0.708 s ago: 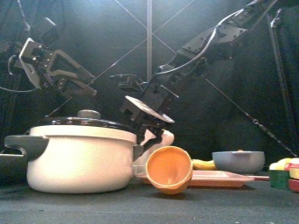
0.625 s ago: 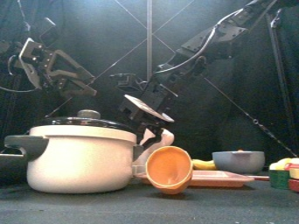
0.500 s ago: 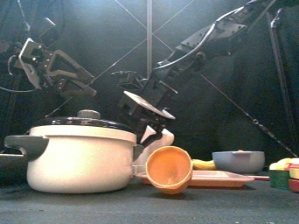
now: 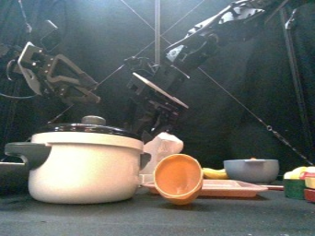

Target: Grab starfruit

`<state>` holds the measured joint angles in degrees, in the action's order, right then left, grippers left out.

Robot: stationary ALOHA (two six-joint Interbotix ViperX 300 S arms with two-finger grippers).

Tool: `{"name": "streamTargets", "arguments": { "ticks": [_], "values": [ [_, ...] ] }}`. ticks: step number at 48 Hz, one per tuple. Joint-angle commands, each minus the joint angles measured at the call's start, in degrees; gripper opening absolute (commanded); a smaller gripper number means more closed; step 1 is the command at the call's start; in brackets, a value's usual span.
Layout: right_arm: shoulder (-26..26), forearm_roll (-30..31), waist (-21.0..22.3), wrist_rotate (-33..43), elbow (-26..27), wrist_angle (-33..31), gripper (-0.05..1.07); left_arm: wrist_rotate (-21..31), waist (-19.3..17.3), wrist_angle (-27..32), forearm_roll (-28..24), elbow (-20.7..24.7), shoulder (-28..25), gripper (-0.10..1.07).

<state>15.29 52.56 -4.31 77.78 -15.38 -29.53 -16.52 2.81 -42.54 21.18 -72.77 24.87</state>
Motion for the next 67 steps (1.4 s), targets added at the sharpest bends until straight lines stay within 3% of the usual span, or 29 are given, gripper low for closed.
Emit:
{"name": "streamTargets", "arguments": {
  "ticks": [1,26,67],
  "values": [
    [-0.97,-0.44,-0.7,0.0,1.76,1.23,0.89,-0.09,0.0,-0.18,0.0,0.62,0.09,1.0],
    [2.46,-6.15,-2.37,0.0,2.55,5.71,0.89,-0.09,0.0,-0.18,0.0,0.53,0.09,1.0],
    [5.89,-10.55,-1.41,0.0,4.31,4.92,0.89,-0.09,0.0,-0.18,0.0,0.53,0.09,1.0]
  ]
}}
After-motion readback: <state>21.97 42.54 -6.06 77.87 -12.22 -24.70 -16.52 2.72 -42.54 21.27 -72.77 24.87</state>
